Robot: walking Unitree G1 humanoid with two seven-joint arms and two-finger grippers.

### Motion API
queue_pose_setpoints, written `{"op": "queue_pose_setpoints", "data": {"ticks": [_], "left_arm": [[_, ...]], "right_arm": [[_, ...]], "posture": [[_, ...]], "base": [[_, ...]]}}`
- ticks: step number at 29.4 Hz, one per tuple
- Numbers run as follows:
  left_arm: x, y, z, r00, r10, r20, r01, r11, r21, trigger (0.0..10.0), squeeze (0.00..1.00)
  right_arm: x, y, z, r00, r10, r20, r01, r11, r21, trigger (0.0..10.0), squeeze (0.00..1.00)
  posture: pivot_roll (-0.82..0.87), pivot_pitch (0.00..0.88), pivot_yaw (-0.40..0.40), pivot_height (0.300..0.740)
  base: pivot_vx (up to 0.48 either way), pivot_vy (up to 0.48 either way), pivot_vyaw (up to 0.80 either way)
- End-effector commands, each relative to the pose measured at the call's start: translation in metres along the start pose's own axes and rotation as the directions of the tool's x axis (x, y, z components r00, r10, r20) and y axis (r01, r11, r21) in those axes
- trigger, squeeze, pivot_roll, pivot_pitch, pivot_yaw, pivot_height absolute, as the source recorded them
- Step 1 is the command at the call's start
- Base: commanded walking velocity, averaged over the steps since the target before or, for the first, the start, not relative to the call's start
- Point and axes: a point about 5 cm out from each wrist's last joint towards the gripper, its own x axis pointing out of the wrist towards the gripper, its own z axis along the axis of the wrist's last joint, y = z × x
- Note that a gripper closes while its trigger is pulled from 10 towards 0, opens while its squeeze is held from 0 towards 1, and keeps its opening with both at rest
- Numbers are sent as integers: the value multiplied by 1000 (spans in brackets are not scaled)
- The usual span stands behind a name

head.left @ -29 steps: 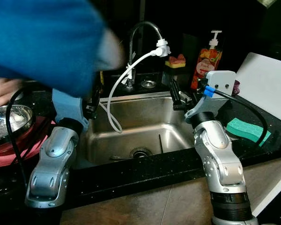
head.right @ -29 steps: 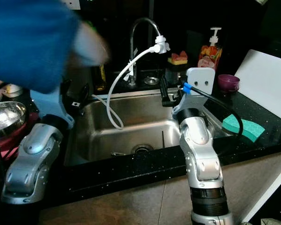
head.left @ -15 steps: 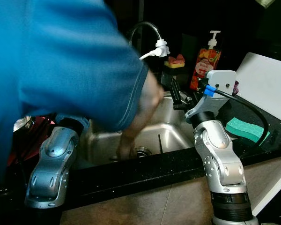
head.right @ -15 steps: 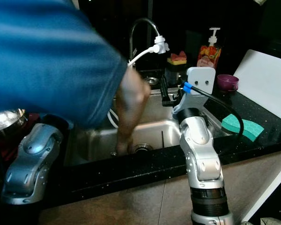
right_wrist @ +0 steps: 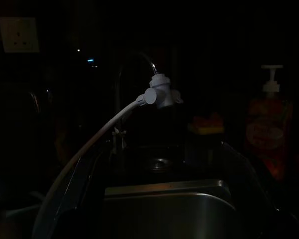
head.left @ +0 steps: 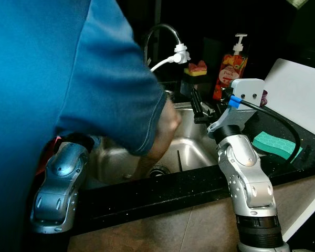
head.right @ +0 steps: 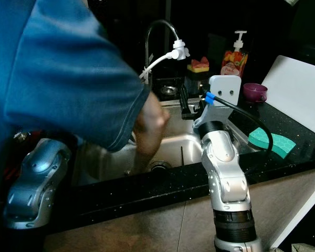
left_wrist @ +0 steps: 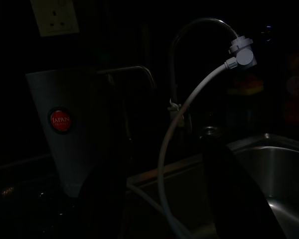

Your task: Kitchen organization

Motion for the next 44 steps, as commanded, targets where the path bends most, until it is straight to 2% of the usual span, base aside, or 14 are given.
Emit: {"op": "queue_pose_setpoints", "data": {"ticks": [1,44], "left_arm": [[-3,-3,1,1000,-9,0,9,1000,-10,10000,0],[-2,-4,2,1000,-15,6,15,1000,-12,10000,0]], "right_arm": [[-2,-1,0,1000,-2,-5,2,1000,11,10000,0],[-2,0,0,1000,-2,-5,2,1000,11,10000,0]], "posture": [[70,70,-53,740],[70,61,-50,740]], "base": [[0,0,0],[0,0,0]]}}
